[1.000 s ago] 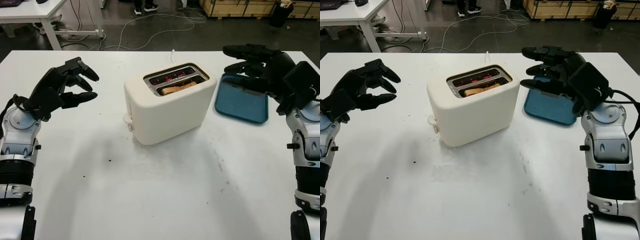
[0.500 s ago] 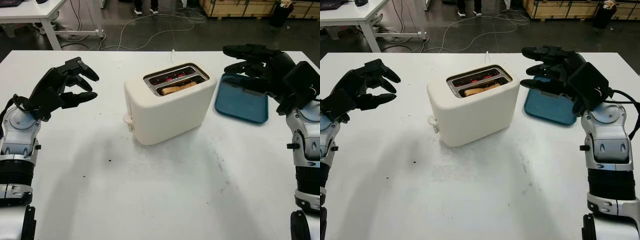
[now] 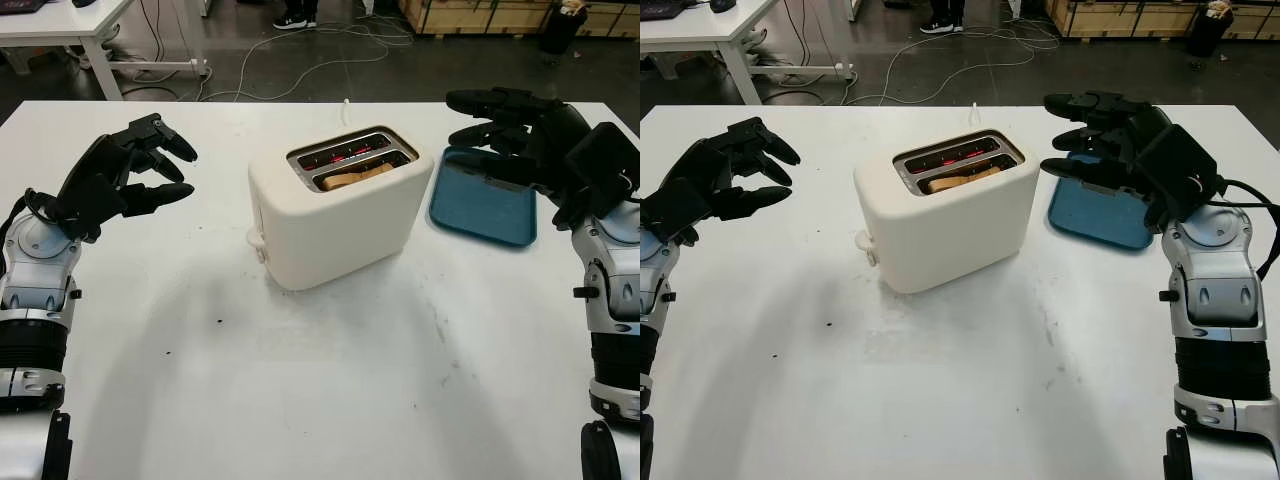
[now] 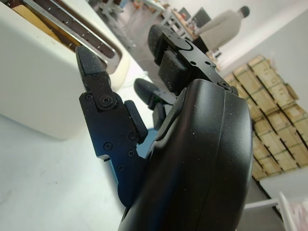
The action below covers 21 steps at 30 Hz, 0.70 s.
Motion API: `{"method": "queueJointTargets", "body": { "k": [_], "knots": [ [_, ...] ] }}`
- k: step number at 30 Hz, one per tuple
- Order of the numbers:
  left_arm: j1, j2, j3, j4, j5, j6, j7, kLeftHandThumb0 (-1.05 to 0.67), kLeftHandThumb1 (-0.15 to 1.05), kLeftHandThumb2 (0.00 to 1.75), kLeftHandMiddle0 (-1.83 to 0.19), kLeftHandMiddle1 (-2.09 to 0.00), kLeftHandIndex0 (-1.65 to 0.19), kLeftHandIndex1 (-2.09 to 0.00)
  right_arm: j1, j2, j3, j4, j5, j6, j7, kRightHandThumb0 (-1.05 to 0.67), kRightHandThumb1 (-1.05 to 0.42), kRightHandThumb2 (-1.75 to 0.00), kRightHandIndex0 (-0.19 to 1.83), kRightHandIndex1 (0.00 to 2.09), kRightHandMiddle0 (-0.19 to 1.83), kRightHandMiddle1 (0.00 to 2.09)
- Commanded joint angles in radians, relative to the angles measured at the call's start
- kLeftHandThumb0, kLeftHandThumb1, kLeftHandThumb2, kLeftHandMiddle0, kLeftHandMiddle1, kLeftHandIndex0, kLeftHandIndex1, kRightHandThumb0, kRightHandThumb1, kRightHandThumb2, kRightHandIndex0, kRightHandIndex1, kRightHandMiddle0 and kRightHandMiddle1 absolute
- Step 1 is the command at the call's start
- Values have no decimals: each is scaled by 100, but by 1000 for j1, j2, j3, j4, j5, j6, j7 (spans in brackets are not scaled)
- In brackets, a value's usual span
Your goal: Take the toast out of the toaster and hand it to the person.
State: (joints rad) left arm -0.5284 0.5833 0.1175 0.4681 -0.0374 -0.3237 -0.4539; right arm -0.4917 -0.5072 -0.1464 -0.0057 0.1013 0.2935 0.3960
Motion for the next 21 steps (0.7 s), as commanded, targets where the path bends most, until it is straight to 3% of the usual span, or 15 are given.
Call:
{"method": "queueJointTargets", "body": {
  "k": [1, 21],
  "knots": [
    [-8, -4, 7, 6, -3, -16, 4, -105, 92, 9, -30, -148, -29, -138, -2, 6, -1, -8, 9, 9, -4, -34, -76, 0, 28, 96, 66, 5],
    [-12, -8, 6, 4, -5, -6, 5, -105, 92, 8, -31, -148, -29, -138, -5, 0, -1, 6, 3, -14, 2, -36, -76, 0, 28, 97, 67, 6]
  ]
}}
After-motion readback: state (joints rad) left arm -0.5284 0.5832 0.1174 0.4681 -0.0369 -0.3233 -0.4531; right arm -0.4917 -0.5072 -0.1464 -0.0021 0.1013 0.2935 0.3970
